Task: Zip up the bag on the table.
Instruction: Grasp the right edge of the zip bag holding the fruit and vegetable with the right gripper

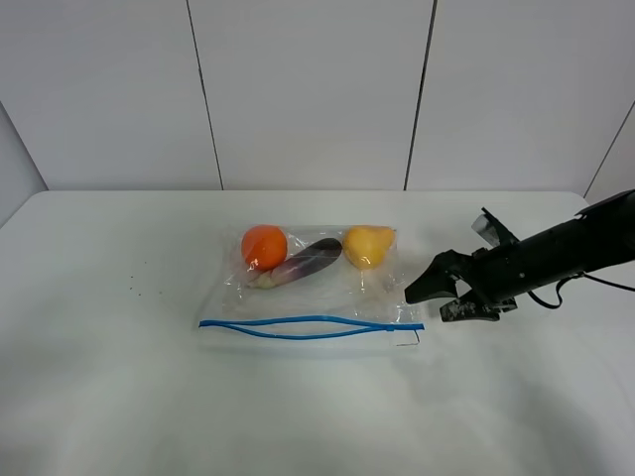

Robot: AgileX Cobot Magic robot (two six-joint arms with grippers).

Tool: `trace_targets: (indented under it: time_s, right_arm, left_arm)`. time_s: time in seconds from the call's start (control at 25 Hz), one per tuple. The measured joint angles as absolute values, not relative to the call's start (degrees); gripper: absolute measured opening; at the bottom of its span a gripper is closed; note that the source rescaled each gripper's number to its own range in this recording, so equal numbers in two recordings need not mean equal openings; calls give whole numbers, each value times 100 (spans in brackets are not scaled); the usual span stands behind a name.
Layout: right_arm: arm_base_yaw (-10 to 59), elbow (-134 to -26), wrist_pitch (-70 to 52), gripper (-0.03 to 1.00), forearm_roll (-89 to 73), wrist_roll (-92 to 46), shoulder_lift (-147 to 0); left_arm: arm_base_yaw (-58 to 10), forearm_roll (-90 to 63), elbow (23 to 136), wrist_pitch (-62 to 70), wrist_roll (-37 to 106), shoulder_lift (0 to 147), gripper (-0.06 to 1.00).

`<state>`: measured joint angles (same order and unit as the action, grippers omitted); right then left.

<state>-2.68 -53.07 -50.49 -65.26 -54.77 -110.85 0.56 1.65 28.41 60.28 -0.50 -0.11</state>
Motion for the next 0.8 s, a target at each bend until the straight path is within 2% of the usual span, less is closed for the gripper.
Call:
trace_targets:
  time_s: [0.28, 0.64, 0.8]
  right_arm:
    - [-268, -6036, -5532, 88, -6434, -5525, -11445]
    - [-268, -6090, -5989, 87, -6743, -5908, -12229]
    - [-251, -6092, -6100, 81, -6969, -6080, -12279]
  left_arm:
    - [56, 165, 2841, 6028, -50, -11, 100]
    - [56, 165, 2841, 6028, -50, -11, 100]
    - [56, 165, 2841, 6028, -50, -11, 100]
